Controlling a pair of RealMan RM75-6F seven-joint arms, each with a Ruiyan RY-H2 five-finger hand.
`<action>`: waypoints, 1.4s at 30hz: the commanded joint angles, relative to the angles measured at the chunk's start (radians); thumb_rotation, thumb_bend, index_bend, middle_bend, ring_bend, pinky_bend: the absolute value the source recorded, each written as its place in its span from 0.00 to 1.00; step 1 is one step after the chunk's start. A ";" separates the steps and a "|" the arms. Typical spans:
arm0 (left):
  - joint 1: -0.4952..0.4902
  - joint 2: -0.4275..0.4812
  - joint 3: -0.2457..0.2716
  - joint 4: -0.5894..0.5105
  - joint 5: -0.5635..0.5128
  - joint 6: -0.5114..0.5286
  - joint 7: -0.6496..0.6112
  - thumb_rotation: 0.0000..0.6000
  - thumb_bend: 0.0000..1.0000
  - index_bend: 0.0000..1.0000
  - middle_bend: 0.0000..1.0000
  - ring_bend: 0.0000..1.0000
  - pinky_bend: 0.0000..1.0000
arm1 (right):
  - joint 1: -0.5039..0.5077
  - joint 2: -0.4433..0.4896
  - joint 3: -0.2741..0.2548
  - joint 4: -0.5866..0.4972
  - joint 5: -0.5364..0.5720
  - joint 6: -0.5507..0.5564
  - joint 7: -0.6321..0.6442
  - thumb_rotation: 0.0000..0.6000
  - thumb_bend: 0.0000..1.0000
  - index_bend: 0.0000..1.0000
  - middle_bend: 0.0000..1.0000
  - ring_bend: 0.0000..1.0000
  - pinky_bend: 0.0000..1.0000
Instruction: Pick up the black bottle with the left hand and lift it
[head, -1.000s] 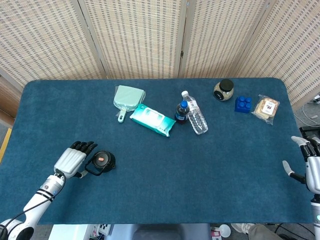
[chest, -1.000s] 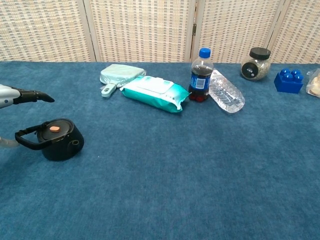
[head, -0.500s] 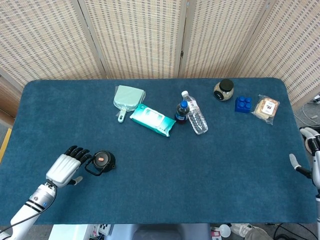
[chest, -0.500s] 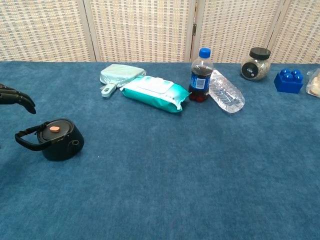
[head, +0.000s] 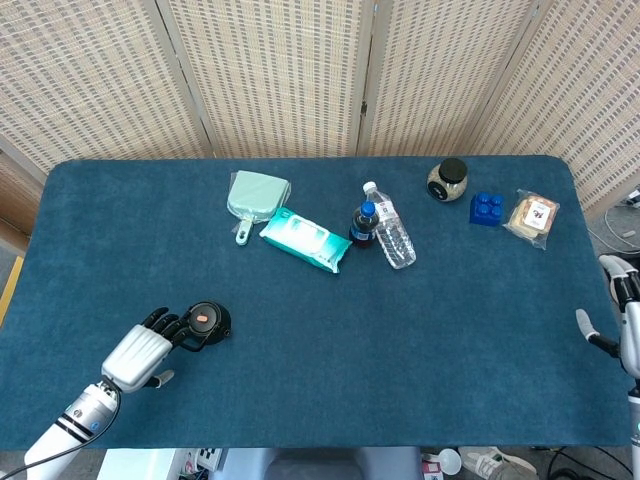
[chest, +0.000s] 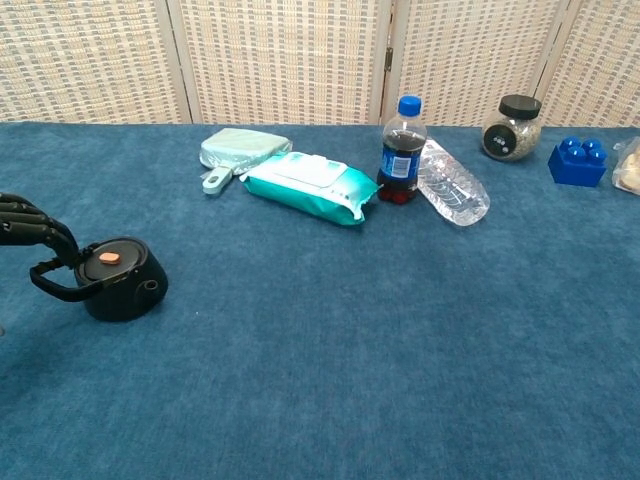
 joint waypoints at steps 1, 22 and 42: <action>-0.004 -0.009 0.000 0.004 -0.001 -0.007 0.005 1.00 0.19 0.29 0.22 0.18 0.09 | -0.003 0.000 -0.002 0.003 -0.001 0.003 0.007 1.00 0.29 0.14 0.20 0.03 0.14; -0.010 -0.037 -0.004 0.018 -0.027 -0.023 0.013 1.00 0.19 0.33 0.29 0.24 0.09 | -0.011 -0.008 -0.009 0.023 0.003 -0.006 0.043 1.00 0.29 0.14 0.20 0.03 0.14; -0.016 -0.057 -0.004 0.023 -0.039 -0.033 0.006 1.00 0.19 0.40 0.38 0.33 0.09 | -0.014 -0.012 -0.009 0.036 0.011 -0.014 0.063 1.00 0.29 0.14 0.20 0.03 0.13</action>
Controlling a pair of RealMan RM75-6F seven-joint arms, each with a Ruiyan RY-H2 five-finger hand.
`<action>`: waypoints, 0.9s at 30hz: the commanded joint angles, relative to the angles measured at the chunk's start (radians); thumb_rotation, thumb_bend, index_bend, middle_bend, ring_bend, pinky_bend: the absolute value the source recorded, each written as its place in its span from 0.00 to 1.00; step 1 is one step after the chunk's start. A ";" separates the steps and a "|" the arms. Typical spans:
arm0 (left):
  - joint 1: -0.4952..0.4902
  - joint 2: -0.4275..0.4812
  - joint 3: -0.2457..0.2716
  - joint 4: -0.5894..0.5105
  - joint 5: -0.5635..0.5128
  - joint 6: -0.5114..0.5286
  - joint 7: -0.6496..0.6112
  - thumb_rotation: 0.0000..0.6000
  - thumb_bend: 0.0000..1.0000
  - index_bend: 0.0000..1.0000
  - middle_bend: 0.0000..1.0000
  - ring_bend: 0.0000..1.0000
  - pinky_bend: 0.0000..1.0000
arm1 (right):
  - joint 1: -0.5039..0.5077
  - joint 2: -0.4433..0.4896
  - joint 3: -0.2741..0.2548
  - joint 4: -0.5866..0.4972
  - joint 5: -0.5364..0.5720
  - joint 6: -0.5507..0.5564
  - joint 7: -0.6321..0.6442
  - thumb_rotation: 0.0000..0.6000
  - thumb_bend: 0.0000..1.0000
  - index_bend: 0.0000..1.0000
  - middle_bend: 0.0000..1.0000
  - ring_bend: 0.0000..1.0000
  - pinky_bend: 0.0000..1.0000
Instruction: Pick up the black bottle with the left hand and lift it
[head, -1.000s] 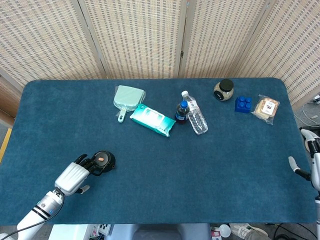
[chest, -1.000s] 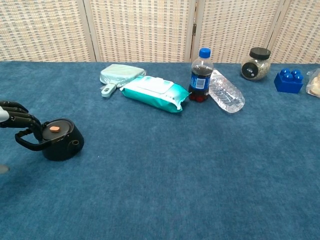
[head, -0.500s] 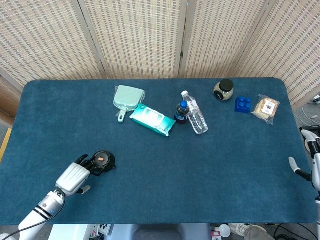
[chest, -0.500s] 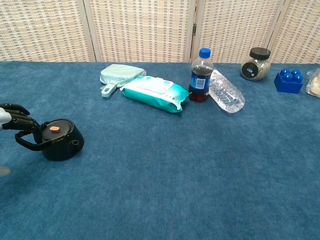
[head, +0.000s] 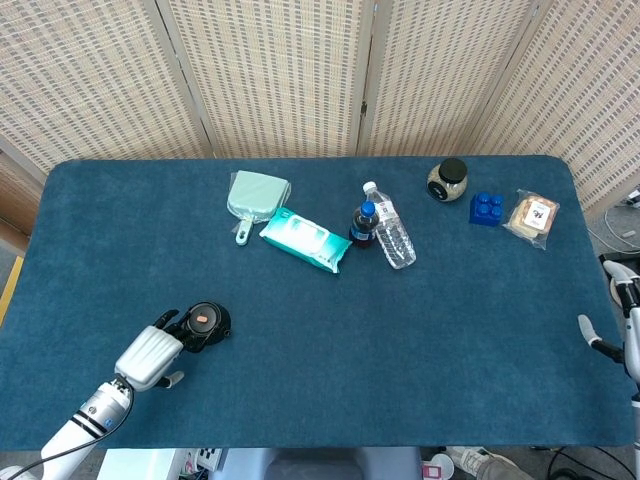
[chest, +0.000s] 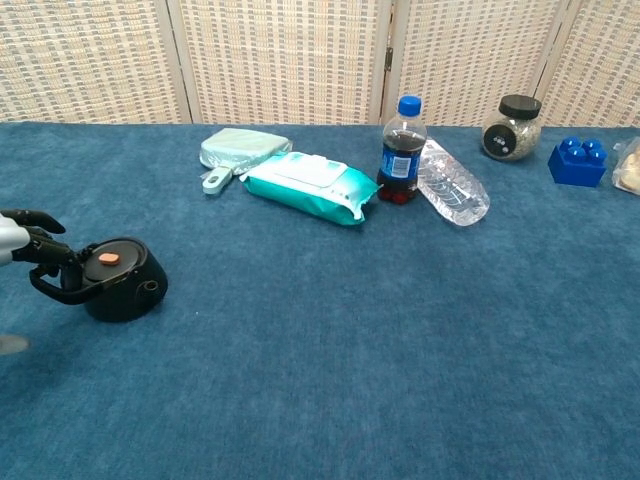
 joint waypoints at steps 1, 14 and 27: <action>-0.001 -0.002 0.000 -0.001 -0.002 -0.003 0.002 1.00 0.19 0.40 0.38 0.33 0.09 | -0.001 0.000 -0.001 0.001 0.001 -0.001 0.003 1.00 0.29 0.14 0.20 0.03 0.13; -0.006 -0.024 0.002 0.001 -0.026 -0.026 0.016 1.00 0.19 0.40 0.38 0.33 0.08 | -0.007 0.001 -0.005 0.010 0.010 -0.010 0.017 1.00 0.29 0.14 0.20 0.03 0.12; -0.001 -0.039 0.002 -0.007 -0.047 -0.027 0.041 1.00 0.19 0.41 0.41 0.36 0.00 | -0.008 -0.002 -0.006 0.020 0.018 -0.021 0.024 1.00 0.29 0.14 0.20 0.03 0.08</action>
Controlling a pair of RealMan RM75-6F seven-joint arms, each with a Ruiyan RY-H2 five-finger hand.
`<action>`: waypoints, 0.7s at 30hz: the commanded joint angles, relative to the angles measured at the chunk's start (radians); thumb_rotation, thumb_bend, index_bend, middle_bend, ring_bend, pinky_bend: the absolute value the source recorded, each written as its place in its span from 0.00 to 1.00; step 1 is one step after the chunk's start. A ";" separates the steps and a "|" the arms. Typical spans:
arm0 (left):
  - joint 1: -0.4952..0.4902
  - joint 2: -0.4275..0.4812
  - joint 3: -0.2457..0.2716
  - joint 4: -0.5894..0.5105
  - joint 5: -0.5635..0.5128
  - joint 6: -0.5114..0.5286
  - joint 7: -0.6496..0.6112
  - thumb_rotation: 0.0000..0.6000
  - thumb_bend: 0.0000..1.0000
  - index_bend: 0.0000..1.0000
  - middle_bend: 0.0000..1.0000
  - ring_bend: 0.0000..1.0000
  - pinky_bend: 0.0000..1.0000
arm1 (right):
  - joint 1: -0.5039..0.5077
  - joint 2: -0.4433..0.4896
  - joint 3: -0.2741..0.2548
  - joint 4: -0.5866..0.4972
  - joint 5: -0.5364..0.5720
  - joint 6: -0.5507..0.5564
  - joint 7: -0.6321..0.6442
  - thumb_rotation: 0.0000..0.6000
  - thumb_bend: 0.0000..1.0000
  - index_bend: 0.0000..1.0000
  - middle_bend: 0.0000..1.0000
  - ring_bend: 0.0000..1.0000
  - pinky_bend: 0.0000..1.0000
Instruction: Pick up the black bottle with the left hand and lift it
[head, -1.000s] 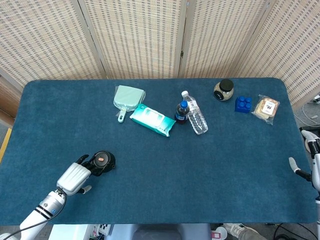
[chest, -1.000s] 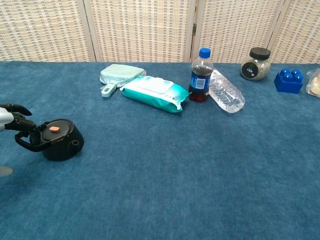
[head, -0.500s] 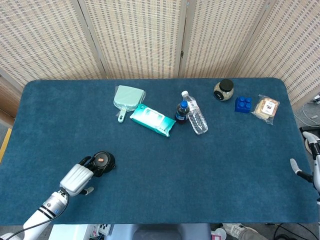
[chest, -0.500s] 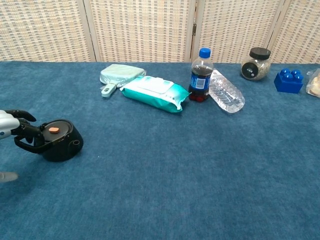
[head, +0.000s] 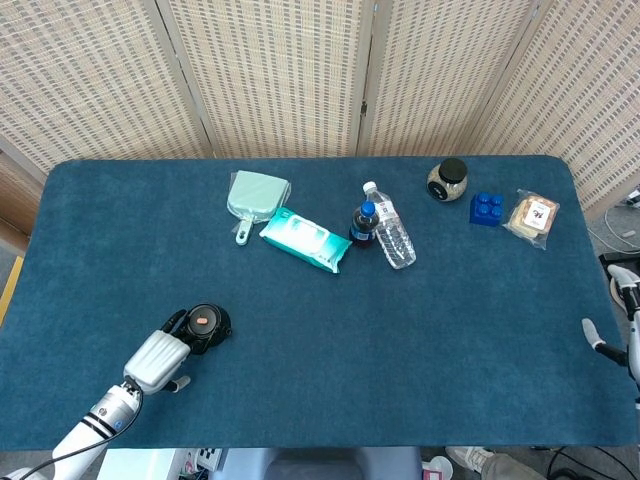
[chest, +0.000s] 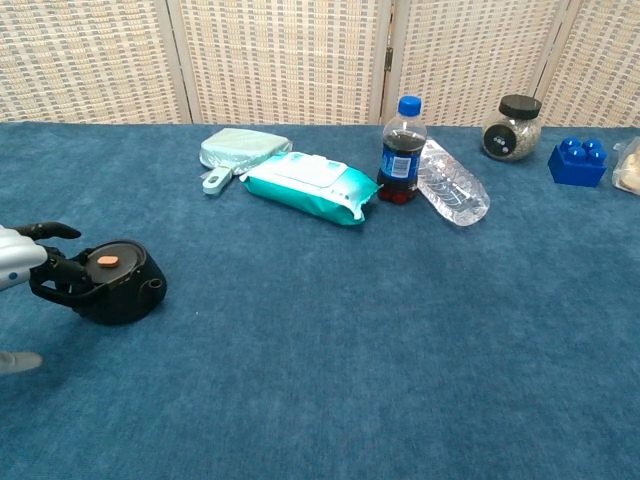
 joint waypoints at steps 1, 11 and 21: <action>0.000 -0.001 0.001 0.000 -0.002 -0.002 0.003 1.00 0.19 0.41 0.42 0.37 0.00 | -0.001 0.000 0.000 0.001 0.001 0.000 0.001 1.00 0.29 0.14 0.20 0.03 0.08; -0.004 -0.010 0.008 -0.007 -0.016 -0.023 0.022 1.00 0.19 0.41 0.43 0.38 0.00 | -0.004 -0.001 -0.002 0.007 0.007 -0.007 0.009 1.00 0.29 0.14 0.20 0.03 0.07; -0.012 -0.016 0.009 -0.010 -0.019 -0.036 -0.003 1.00 0.19 0.56 0.53 0.45 0.00 | -0.002 -0.005 0.000 0.014 0.009 -0.011 0.014 1.00 0.29 0.14 0.19 0.03 0.07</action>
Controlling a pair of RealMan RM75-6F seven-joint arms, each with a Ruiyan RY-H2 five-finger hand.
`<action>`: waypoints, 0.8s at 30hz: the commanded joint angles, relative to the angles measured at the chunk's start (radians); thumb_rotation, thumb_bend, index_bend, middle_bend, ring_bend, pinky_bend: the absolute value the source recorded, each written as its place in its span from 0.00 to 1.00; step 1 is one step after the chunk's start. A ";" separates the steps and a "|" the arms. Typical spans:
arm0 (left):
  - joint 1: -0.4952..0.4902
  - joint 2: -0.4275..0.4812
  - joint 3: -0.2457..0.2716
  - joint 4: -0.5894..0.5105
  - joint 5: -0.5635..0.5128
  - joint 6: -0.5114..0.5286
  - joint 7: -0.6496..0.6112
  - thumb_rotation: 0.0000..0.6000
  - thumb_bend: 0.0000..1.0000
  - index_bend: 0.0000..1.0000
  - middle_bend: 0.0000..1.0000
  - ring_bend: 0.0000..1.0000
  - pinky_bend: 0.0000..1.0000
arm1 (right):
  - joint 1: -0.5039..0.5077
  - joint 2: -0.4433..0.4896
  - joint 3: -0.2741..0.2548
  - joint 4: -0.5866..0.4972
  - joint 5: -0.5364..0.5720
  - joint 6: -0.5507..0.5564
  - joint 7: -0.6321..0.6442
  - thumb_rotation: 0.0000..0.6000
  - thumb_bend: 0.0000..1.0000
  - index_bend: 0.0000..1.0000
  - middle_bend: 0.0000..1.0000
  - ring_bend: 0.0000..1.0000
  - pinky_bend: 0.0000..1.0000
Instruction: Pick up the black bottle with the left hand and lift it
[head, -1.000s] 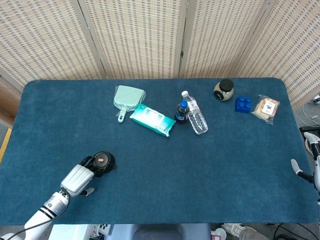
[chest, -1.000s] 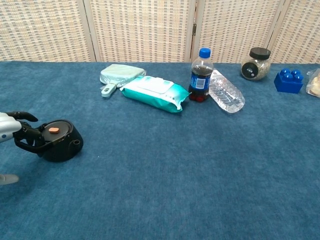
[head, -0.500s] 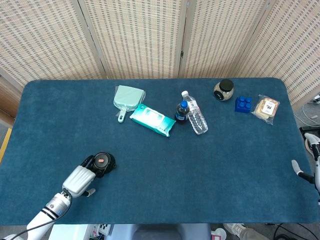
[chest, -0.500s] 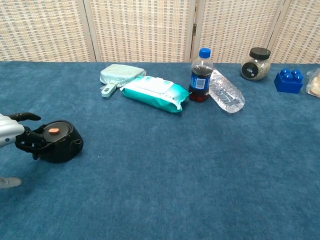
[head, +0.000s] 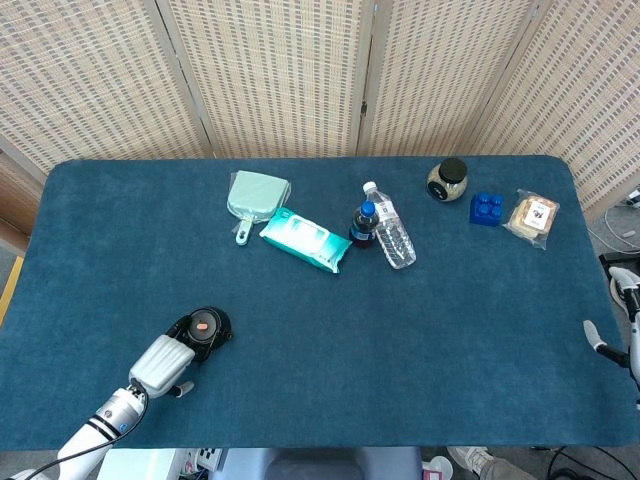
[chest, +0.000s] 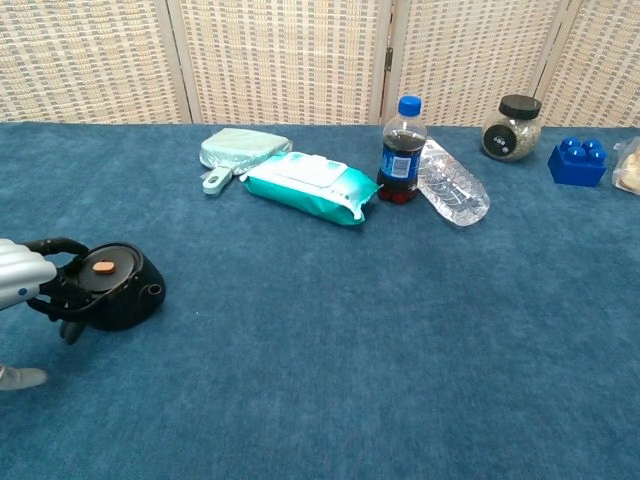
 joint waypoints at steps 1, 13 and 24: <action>-0.005 -0.001 -0.001 0.000 0.002 -0.005 -0.016 1.00 0.19 0.57 0.55 0.46 0.00 | 0.000 0.000 0.001 0.001 0.000 0.001 0.001 1.00 0.29 0.14 0.19 0.03 0.07; -0.048 0.003 -0.035 0.000 0.014 -0.019 -0.071 1.00 0.13 0.73 0.74 0.64 0.00 | -0.004 -0.002 0.004 0.011 0.008 0.001 0.010 1.00 0.29 0.14 0.19 0.03 0.07; -0.068 -0.011 -0.086 -0.013 -0.058 -0.030 -0.133 0.82 0.09 0.85 0.87 0.74 0.00 | -0.002 -0.004 0.009 0.017 0.013 -0.003 0.021 1.00 0.29 0.14 0.19 0.03 0.07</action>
